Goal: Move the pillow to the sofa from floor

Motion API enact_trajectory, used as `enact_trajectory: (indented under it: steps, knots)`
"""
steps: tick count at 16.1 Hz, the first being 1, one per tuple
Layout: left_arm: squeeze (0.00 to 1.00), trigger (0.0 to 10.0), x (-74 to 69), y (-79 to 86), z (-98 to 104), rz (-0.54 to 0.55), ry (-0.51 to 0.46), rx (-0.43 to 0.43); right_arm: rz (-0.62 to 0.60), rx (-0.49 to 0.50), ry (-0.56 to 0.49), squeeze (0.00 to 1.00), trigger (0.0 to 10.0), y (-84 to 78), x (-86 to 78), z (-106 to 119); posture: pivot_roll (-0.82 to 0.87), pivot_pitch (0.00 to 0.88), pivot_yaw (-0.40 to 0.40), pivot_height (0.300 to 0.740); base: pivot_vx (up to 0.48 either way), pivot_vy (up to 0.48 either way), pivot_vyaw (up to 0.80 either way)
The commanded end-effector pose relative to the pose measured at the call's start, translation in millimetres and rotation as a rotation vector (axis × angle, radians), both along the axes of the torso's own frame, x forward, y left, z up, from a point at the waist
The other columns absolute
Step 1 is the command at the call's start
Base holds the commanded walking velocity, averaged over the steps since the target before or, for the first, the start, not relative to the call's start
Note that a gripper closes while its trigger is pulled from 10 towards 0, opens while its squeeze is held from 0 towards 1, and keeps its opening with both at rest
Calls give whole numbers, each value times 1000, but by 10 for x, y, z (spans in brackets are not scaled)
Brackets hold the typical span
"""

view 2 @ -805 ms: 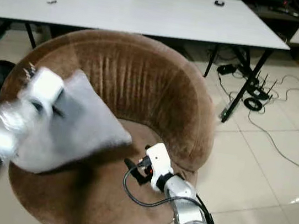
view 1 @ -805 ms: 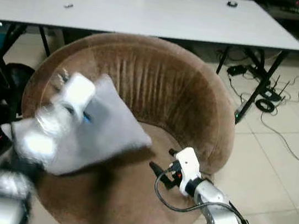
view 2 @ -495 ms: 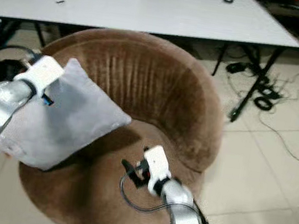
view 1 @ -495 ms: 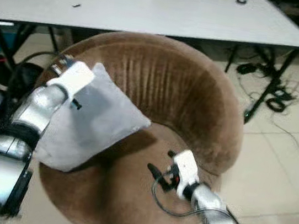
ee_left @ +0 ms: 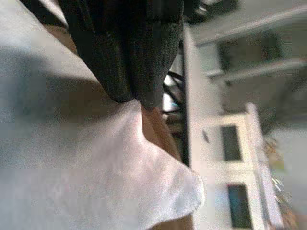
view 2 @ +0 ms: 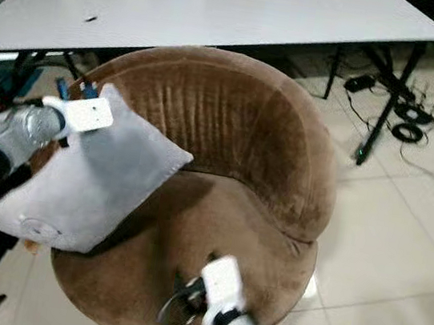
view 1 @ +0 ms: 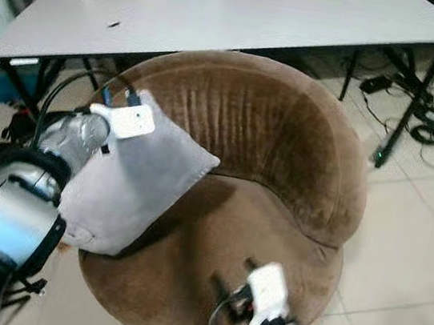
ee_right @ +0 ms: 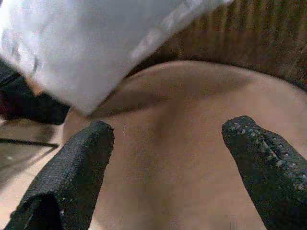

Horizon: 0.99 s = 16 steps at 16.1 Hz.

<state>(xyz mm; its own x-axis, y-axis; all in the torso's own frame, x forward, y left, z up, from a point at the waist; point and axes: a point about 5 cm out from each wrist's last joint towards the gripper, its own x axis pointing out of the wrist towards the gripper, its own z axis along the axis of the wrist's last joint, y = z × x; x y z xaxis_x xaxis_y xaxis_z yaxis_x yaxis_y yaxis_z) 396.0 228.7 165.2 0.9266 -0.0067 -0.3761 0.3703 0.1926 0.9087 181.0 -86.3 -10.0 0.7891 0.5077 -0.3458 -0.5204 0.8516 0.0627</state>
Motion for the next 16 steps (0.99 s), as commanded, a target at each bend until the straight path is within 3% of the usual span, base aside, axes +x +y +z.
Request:
enact_trajectory:
  steps: [1,2,3,6,9,10,11,12,14,15,16]
  knots:
    - [0,10000,98,-16,294,-3,-106,57,-24,-2,-19,0,10000,155,-26,62,-308,0,216,740,0,0,0]
    - [824,10000,127,-89,342,-26,-113,75,-38,5,-11,0,10000,348,-83,88,-329,0,229,740,0,0,0]
    - [1000,10000,133,-147,327,-53,-97,97,-50,8,-9,0,10000,431,-121,113,-337,0,233,740,0,0,0]
    - [1000,10000,124,-304,199,-111,-58,123,-81,4,30,0,10000,589,-292,115,-355,0,248,740,0,0,0]
    - [1000,10000,107,-314,129,-113,-35,132,-97,-9,67,0,10000,770,-445,104,-368,0,252,740,0,0,0]
    - [1000,10000,103,-317,115,-101,-29,95,-104,-13,66,0,10000,673,-431,112,-368,0,252,740,0,0,0]
    - [0,10000,98,-324,89,-75,-16,32,-117,-25,56,0,10000,453,-375,161,-370,0,250,740,0,0,0]
    - [0,10000,97,-327,78,-53,-13,-15,-122,-24,42,0,10000,418,-333,183,-369,0,248,740,0,0,0]
    - [0,10000,111,-375,80,71,-21,-366,-121,-17,1,0,10000,405,-186,220,-356,0,239,740,0,0,0]
    - [0,10000,136,-416,132,149,-42,-627,-116,-20,-12,0,10000,410,-92,236,-344,0,232,740,0,0,0]
    - [0,10000,160,-453,195,194,-66,-826,-109,-24,-29,0,10000,416,26,259,-331,0,221,740,0,0,0]
